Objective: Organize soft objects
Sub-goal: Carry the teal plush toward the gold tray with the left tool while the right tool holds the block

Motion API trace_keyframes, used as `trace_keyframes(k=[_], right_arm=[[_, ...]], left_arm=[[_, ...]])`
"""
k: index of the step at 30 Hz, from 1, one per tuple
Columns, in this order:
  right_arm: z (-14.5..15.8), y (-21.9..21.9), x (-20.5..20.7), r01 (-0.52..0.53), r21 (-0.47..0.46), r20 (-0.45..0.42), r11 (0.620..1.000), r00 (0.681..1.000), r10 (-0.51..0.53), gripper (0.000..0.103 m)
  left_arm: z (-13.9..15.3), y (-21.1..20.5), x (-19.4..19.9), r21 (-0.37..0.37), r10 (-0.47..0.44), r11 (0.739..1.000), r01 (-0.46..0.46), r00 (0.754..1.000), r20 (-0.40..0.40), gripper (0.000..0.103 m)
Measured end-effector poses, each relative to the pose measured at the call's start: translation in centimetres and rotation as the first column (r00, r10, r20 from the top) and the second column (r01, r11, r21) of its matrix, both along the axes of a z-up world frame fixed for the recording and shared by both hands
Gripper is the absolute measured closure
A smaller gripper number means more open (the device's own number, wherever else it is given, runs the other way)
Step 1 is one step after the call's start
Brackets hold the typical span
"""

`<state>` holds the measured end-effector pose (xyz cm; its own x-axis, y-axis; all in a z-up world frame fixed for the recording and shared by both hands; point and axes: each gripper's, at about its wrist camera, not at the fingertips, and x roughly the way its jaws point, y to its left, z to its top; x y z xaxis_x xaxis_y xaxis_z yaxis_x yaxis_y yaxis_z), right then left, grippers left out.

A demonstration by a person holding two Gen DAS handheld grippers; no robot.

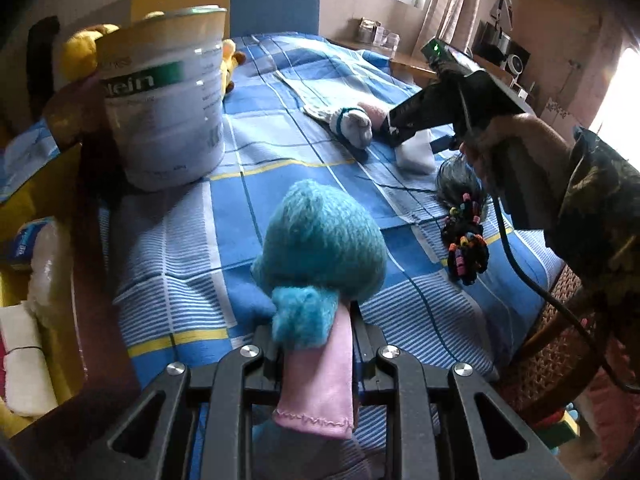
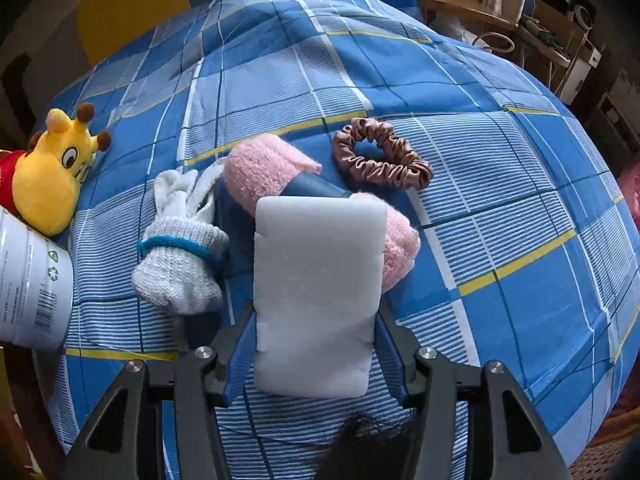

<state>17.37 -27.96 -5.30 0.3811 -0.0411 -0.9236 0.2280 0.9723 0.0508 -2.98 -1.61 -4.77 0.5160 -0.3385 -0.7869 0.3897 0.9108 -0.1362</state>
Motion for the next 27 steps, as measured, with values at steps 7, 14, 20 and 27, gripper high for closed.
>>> trace_keyframes(k=[7, 14, 20, 27], right_arm=[[-0.5, 0.0, 0.0, -0.003, 0.004, -0.011, 1.0, 1.0, 0.003, 0.048], [-0.3, -0.2, 0.0, 0.005, -0.004, 0.014, 1.0, 1.0, -0.005, 0.048], [0.9, -0.6, -0.7, 0.029, -0.014, 0.063, 0.999, 0.998, -0.028, 0.049], [2.2, -2.0, -1.1, 0.101, -0.013, 0.133, 0.995, 0.986, -0.099, 0.049]], left_arm=[[-0.6, 0.2, 0.3, 0.073, 0.053, 0.996, -0.052, 0.999, -0.011, 0.079], [-0.6, 0.5, 0.1, 0.071, 0.061, 0.996, -0.06, 0.998, -0.002, 0.079], [-0.8, 0.6, 0.2, 0.062, 0.066, 0.996, -0.065, 0.998, -0.014, 0.079], [-1.0, 0.7, 0.5, 0.046, 0.066, 0.997, -0.064, 0.998, -0.026, 0.079]])
